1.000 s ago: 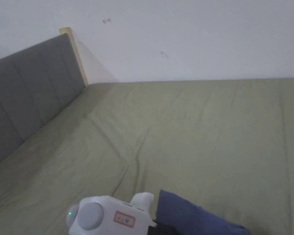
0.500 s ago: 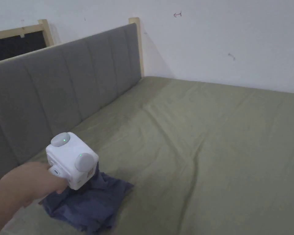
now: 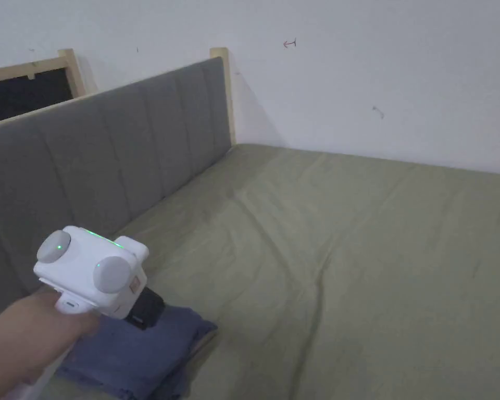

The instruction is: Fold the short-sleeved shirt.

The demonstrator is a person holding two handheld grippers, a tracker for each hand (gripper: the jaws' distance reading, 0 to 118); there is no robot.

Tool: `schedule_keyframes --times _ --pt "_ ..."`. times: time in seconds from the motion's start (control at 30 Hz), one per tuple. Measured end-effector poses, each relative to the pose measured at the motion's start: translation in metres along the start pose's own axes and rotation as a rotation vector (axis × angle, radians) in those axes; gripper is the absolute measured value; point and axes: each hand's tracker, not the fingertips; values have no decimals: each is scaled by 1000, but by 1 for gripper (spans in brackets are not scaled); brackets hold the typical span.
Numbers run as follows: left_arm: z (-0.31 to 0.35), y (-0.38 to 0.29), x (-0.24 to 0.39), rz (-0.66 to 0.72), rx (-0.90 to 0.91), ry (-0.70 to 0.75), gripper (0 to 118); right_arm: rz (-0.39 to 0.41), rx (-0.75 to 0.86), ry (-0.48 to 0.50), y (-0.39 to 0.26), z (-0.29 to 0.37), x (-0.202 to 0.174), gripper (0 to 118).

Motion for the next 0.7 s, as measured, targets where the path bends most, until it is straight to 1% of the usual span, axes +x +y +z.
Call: schedule_keyframes --times 0.03,0.07,0.1,0.13,0.17,0.23,0.27,0.33,0.4,0.47,0.5,0.57,0.6,0.63,0.67,0.7 --pt "10 -5 19 27 37 -126 94 -4 7 -5 -1 5 2 0" --pt "18 -12 39 55 70 -222 52 -10 15 -11 -1 10 5 0" --pt "27 -23 64 103 99 -285 15 -22 25 -16 -1 17 9 0" --pt "34 -32 82 122 116 -312 0 -32 32 -17 -1 22 12 0" --pt "45 -44 106 128 123 -376 0 -44 41 -18 -1 30 16 0" --pt "64 -60 149 70 94 -555 0 -57 66 -25 0 48 23 0" --pt "77 -69 170 42 120 -599 0 -61 83 -31 1 58 26 0" --pt "107 -79 199 5 212 -618 0 -64 116 -37 3 79 33 0" --pt "142 -84 219 4 347 -629 0 -77 189 -48 6 105 40 0" --pt "178 -89 231 -25 554 -565 0 -83 288 -52 6 133 44 0" --pt "197 -95 237 -17 673 -509 0 -81 355 -53 6 148 46 0" --pt "222 -103 245 -8 878 -441 0 -80 498 -75 1 173 48 0" --pt "233 -107 249 6 964 -414 0 -74 574 -104 -1 184 47 0" --pt "239 -111 249 57 1018 -447 0 -64 637 -151 -3 192 45 0" --pt "242 -111 250 104 1044 -500 0 -47 696 -219 -4 201 40 0" --pt "247 -110 251 109 1041 -534 0 -22 762 -269 -7 209 36 0"
